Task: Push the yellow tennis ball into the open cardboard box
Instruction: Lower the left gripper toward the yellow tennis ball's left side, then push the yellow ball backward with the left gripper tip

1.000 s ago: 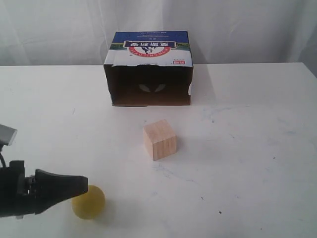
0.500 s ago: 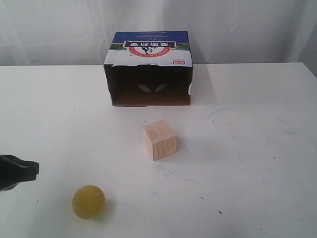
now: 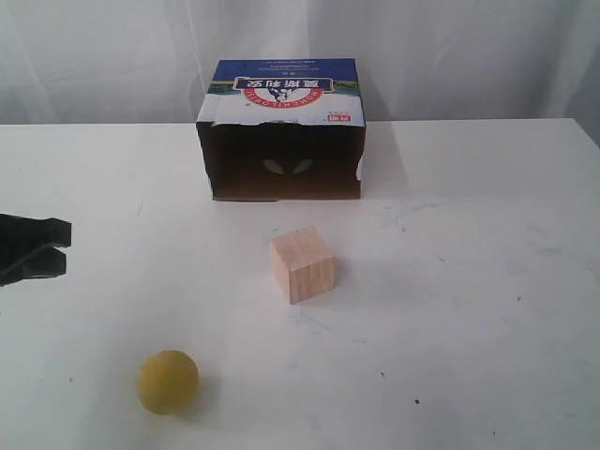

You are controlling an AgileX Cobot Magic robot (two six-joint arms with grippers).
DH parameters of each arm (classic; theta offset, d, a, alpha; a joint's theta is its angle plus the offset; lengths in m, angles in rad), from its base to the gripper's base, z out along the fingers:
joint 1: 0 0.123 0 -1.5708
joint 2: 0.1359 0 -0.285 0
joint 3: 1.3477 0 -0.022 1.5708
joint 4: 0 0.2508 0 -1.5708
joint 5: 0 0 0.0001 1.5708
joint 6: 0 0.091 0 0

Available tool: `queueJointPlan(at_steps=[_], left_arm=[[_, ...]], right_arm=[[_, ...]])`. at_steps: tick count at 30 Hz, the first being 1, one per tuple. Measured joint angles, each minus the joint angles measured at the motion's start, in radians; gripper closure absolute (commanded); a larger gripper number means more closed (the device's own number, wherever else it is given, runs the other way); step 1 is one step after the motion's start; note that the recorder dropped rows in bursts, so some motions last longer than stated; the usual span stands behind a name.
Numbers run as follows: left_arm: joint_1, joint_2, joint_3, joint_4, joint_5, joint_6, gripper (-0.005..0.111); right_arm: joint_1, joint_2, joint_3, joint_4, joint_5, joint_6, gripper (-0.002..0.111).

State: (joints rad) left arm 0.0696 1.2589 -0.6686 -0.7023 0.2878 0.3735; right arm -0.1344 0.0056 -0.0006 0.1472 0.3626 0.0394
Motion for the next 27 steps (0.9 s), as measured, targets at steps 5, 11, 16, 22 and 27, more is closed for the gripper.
queueJointPlan(at_steps=[5, 11, 16, 22, 27], left_arm=[[-0.101, 0.007, 0.063, -0.249, 0.244, 0.511, 0.107], [-0.185, 0.06, 0.157, -0.592, 0.246, 0.98, 0.107], [-0.188, 0.097, 0.163, -0.706, 0.246, 1.1, 0.107], [-0.188, 0.148, 0.226, -0.761, 0.236, 1.169, 0.107], [-0.192, 0.243, 0.228, -0.973, 0.223, 1.389, 0.107]], right_arm=[[0.0, 0.0, 0.0, 0.0, 0.0, 0.0, 0.108], [0.0, 0.0, 0.0, 0.0, 0.0, 0.0, 0.108], [0.0, 0.0, 0.0, 0.0, 0.0, 0.0, 0.108], [0.0, 0.0, 0.0, 0.0, 0.0, 0.0, 0.108], [0.0, 0.0, 0.0, 0.0, 0.0, 0.0, 0.108]])
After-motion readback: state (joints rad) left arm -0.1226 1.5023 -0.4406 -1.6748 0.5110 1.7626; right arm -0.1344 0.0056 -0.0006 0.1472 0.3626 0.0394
